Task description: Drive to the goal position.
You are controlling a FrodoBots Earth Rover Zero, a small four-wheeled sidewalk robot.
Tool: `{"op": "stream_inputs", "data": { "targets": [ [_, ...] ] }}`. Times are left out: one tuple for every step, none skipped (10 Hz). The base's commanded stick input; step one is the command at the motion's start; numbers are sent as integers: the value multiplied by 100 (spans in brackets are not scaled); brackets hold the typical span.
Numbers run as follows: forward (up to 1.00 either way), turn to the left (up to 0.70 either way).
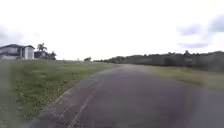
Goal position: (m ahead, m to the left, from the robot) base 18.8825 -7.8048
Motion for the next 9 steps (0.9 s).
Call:
{"op": "stream_inputs", "data": {
  "targets": [
    [70,0],
    [70,0],
    [70,0],
    [70,0],
    [70,0],
    [70,0],
    [70,0],
    [70,0],
    [70,0]
  ]
}}
